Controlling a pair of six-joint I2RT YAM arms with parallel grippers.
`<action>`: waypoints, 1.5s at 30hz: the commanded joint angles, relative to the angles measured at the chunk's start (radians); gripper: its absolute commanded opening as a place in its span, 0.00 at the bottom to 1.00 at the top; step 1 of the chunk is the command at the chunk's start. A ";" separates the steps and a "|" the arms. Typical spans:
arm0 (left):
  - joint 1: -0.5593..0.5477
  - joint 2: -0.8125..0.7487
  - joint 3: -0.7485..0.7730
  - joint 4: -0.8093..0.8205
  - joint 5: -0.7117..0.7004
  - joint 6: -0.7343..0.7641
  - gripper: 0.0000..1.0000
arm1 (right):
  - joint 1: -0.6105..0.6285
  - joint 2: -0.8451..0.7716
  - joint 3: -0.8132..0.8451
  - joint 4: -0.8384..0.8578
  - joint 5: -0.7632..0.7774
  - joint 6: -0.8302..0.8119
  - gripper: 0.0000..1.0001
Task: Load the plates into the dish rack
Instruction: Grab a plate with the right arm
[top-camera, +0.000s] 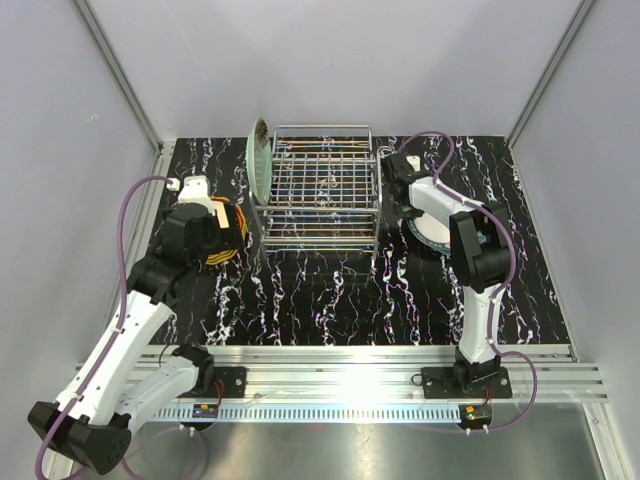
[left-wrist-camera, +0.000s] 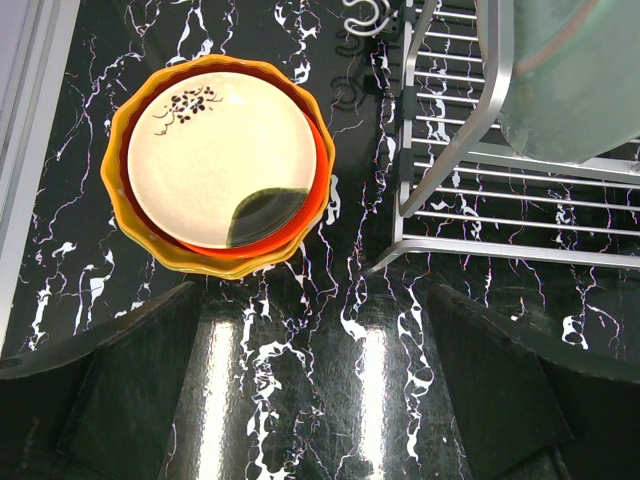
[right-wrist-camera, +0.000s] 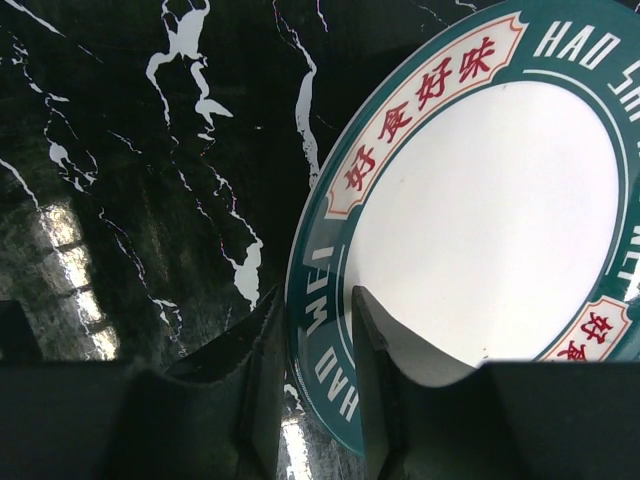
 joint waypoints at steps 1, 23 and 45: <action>-0.003 -0.010 0.010 0.052 -0.011 0.010 0.99 | 0.012 -0.026 0.040 -0.010 -0.016 0.024 0.15; -0.003 -0.016 0.008 0.052 -0.013 0.010 0.99 | 0.013 -0.198 0.196 -0.131 0.025 -0.015 0.00; -0.003 -0.011 0.010 0.052 -0.019 0.010 0.99 | 0.015 -0.486 0.227 -0.136 -0.025 0.044 0.00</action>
